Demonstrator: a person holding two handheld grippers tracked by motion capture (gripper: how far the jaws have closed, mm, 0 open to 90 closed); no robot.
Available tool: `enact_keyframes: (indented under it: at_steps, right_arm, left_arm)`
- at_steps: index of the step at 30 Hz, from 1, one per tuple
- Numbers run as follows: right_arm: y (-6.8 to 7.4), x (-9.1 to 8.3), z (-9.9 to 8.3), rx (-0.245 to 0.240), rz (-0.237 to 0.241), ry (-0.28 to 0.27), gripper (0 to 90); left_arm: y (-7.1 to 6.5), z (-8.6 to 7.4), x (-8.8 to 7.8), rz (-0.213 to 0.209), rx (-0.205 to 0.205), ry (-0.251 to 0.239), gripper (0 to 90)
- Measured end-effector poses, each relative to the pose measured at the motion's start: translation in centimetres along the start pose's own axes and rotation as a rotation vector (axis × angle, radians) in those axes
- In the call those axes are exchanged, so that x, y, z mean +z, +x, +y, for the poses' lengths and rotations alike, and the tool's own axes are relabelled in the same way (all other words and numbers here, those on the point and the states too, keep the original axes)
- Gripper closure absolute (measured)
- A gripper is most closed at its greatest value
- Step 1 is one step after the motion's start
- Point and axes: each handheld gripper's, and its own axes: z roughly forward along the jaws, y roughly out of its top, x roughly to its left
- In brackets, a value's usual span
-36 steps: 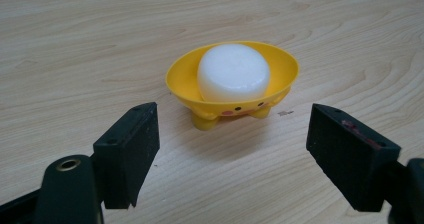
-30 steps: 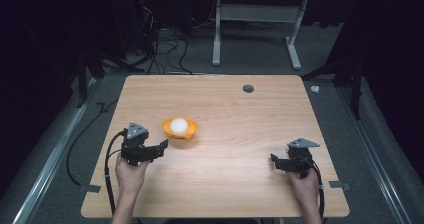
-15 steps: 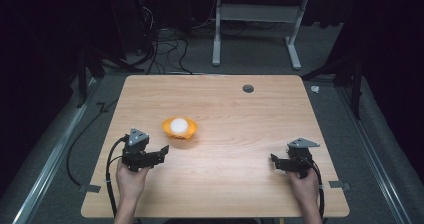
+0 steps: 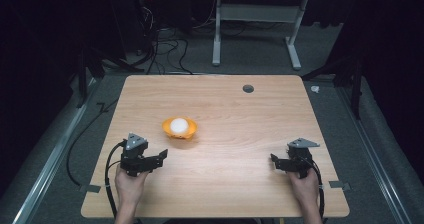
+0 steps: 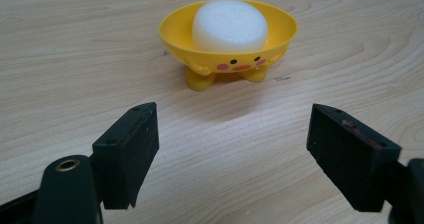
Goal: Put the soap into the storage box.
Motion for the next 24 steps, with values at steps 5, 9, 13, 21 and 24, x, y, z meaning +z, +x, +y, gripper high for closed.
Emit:
enact_keyframes:
  at_steps: [5,9,13,21,24]
  right_arm:
    - [0.0,0.0,0.0,0.0,0.0,0.0,19.7]
    - [0.0,0.0,0.0,0.001,0.0,0.0,19.7]
    - [0.0,0.0,0.0,0.001,0.0,0.0,19.7]
    - [0.0,0.0,0.0,0.002,0.0,-0.001,19.7]
    - [0.0,0.0,0.0,0.002,-0.001,-0.001,19.7]
  left_arm:
    - [0.2,-0.4,0.0,-0.001,-0.011,0.006,21.7]
    - [0.3,-0.8,0.0,0.001,-0.022,0.005,21.7]
    - [0.4,-1.0,0.1,0.003,-0.03,0.008,21.6]
    - [0.7,-1.6,0.1,0.0,-0.048,0.015,21.7]
    - [0.7,-1.8,0.1,0.0,-0.053,0.018,21.6]
